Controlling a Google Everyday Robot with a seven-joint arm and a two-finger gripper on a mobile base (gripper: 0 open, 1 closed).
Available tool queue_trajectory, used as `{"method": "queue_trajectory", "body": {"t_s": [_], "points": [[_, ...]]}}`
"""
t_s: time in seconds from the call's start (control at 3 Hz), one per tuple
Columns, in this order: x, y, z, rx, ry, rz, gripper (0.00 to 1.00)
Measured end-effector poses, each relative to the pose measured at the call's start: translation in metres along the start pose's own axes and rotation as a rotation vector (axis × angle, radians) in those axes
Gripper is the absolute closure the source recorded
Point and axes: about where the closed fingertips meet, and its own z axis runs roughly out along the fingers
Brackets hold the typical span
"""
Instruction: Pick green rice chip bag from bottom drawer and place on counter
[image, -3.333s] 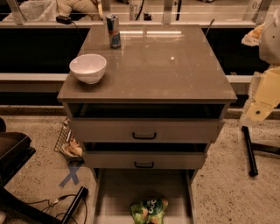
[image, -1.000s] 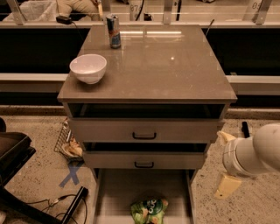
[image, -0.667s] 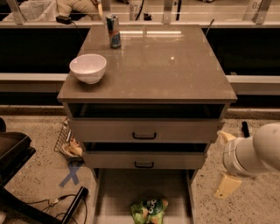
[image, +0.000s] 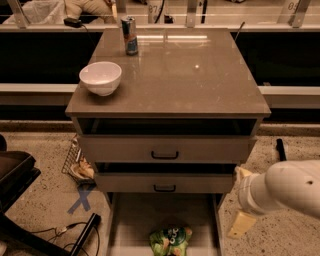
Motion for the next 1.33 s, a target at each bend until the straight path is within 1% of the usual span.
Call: {"method": "queue_trajectory", "body": {"t_s": [0.33,0.67,1.0,1.33], "points": [[0.01,0.043,0.084,-0.065,-0.068,0.061,0.0],[0.008,0.049,0.15,-0.04,-0.181,0.104,0.0],[0.0,0.045,0.227,-0.012,-0.3,0.133,0.0],[0.002,0.068,0.239,-0.064,-0.299,0.155,0.0]]}}
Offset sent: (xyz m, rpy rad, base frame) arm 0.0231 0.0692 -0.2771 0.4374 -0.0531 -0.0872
